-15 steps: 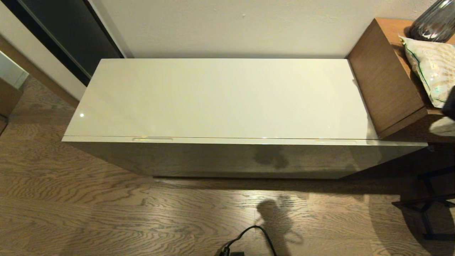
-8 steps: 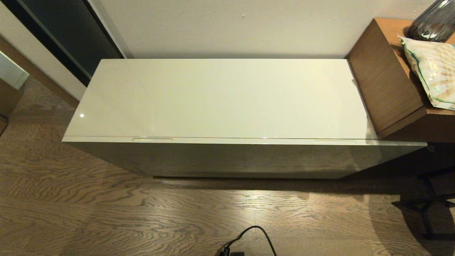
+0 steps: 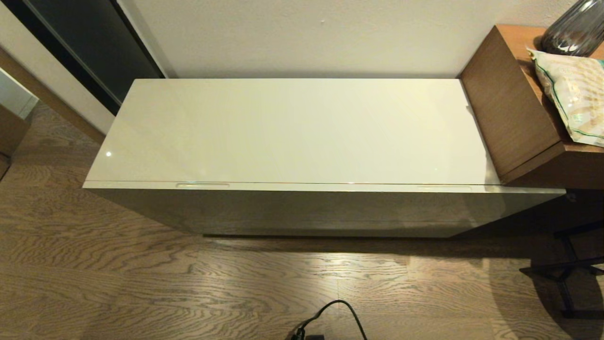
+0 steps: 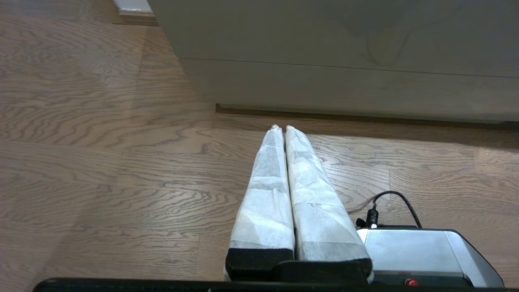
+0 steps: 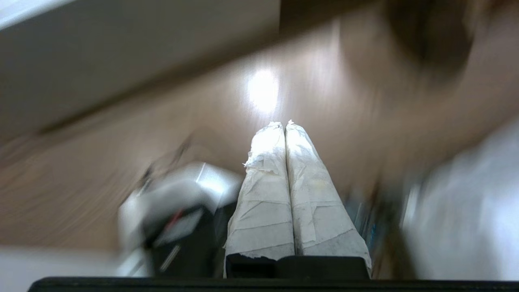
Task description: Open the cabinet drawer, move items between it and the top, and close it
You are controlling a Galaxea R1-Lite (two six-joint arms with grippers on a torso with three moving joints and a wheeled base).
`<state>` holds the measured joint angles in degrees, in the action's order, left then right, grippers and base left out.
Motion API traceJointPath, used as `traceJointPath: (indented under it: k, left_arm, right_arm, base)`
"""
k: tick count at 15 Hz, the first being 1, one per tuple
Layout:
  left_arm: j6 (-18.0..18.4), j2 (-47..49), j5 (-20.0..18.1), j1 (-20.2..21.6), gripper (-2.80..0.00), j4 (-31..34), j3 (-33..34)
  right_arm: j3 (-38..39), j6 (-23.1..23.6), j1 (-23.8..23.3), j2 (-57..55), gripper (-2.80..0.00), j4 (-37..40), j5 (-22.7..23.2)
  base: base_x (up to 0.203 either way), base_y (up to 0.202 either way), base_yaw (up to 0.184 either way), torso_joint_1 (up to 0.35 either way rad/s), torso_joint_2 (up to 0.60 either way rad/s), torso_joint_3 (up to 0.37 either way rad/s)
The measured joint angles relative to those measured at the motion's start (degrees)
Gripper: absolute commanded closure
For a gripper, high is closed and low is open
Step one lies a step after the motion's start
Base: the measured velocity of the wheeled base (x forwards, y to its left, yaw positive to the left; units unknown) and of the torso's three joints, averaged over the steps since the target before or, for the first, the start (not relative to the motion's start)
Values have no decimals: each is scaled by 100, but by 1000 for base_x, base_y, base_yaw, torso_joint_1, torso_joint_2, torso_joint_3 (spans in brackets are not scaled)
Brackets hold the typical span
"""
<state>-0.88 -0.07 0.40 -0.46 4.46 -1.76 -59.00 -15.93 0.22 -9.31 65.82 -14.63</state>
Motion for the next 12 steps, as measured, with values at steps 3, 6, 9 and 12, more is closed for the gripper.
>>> traceJointPath:
  k: [3,6,9,12]
  left_arm:
    - [2,0,1,5,0,0,0]
    - [4,0,0,5,0,-2,0]
    - [2,0,1,0,0,0,0]
    - [4,0,0,2,0,0,0]
  right_arm:
    - [1721,986,0,640,0,-2376,191]
    - [3313,1345,0,855,0,-4037,474]
    - [4749,1733,0,927,0,-5751,885]
    - [5733,1963,2,942,0,-6888,1302]
  base:
    - [0,0,0,0,0,0]
    - [0,0,0,0,0,0]
    - [0,0,0,0,0,0]
    - [0,0,0,0,0,0]
